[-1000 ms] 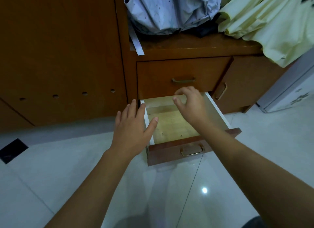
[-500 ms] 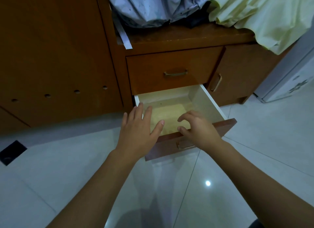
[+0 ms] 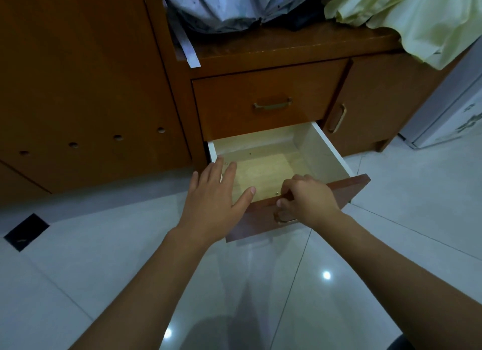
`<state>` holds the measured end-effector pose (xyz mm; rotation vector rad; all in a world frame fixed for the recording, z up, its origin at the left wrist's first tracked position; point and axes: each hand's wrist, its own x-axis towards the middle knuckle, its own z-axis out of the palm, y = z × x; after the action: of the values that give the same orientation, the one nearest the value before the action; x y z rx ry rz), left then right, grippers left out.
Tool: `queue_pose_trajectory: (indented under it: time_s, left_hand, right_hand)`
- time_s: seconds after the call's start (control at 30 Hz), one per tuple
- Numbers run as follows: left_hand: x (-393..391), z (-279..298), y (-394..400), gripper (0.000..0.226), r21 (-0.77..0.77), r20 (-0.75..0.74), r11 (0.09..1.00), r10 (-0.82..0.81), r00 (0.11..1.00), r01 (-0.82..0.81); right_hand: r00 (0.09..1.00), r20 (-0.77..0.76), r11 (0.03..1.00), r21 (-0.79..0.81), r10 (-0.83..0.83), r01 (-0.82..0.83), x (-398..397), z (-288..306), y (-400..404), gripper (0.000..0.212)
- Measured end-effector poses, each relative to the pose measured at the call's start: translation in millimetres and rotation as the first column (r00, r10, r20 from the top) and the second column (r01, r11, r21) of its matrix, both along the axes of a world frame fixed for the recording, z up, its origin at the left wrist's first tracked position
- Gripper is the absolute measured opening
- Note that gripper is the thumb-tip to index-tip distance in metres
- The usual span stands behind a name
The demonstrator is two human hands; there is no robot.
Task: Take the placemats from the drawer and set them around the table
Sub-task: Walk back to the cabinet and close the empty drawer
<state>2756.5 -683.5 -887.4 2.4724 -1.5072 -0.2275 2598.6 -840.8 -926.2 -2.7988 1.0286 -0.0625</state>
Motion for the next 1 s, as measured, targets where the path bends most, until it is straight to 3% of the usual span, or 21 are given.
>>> queue_pose_trajectory:
  time_s: [0.57,0.87,1.0]
  left_hand:
    - [23,2,1,0.071,0.020,-0.040,0.997,0.079,0.996,-0.078]
    - [25,-4,7,0.071,0.045,-0.039,0.998,0.051,0.998,-0.049]
    - [24,-5,4,0.070,0.030,-0.059,0.998,0.050,0.997,-0.048]
  right_hand:
    - [0.979,0.170,0.994,0.011,-0.112,0.111,37,-17,-19,0.023]
    - [0.978,0.152,0.988,0.082,-0.145,0.134,46,-18,-20,0.027]
    - [0.952,0.304,0.991,-0.116,-0.023,0.061,38,-27,-6,0.024]
